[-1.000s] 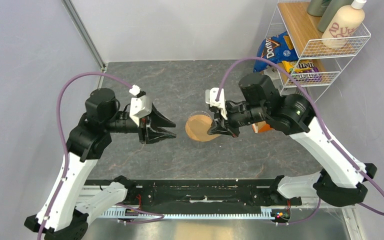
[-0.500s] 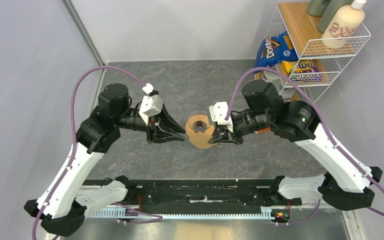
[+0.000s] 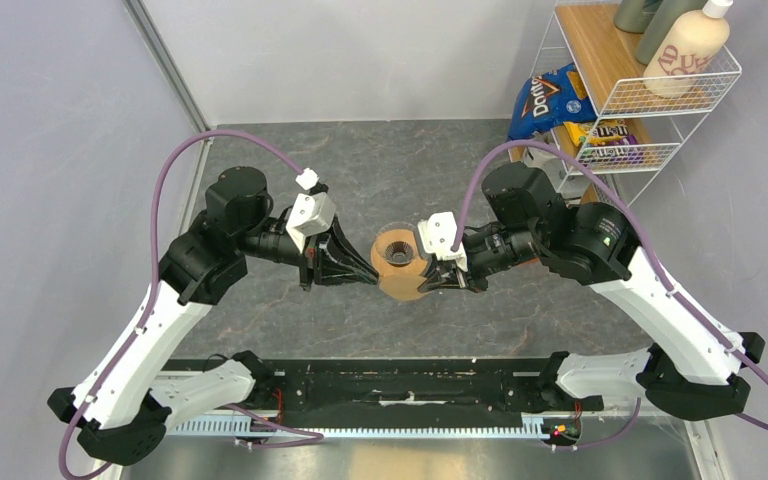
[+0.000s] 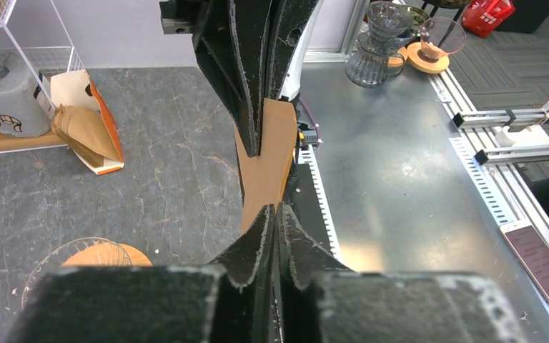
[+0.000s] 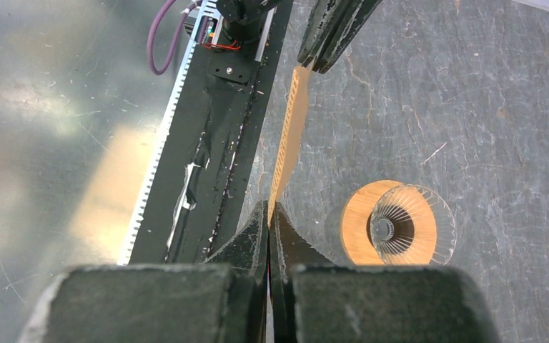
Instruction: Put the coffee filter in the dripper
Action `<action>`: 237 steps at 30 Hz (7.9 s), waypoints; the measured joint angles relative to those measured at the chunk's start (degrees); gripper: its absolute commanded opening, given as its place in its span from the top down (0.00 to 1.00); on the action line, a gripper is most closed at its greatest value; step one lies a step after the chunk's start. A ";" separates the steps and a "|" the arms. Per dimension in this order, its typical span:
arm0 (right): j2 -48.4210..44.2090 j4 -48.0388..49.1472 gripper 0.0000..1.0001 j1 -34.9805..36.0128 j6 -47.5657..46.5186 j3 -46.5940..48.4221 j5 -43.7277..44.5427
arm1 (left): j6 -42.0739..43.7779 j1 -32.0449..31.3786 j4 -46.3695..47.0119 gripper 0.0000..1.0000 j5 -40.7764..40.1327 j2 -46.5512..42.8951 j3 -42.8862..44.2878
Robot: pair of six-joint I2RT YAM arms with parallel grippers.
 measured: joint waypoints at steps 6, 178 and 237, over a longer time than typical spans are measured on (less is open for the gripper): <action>0.00 -0.37 1.00 0.42 -1.20 0.00 0.02 | -0.20 -0.07 0.22 0.98 0.22 0.70 0.22; 3.89 -0.46 1.00 7.34 -5.44 4.00 7.32 | -1.66 -9.70 -8.31 0.81 -15.19 2.08 6.73; 1.44 3.15 1.00 4.83 5.92 1.60 14.08 | -14.78 -5.81 4.94 0.98 -14.60 -0.26 0.13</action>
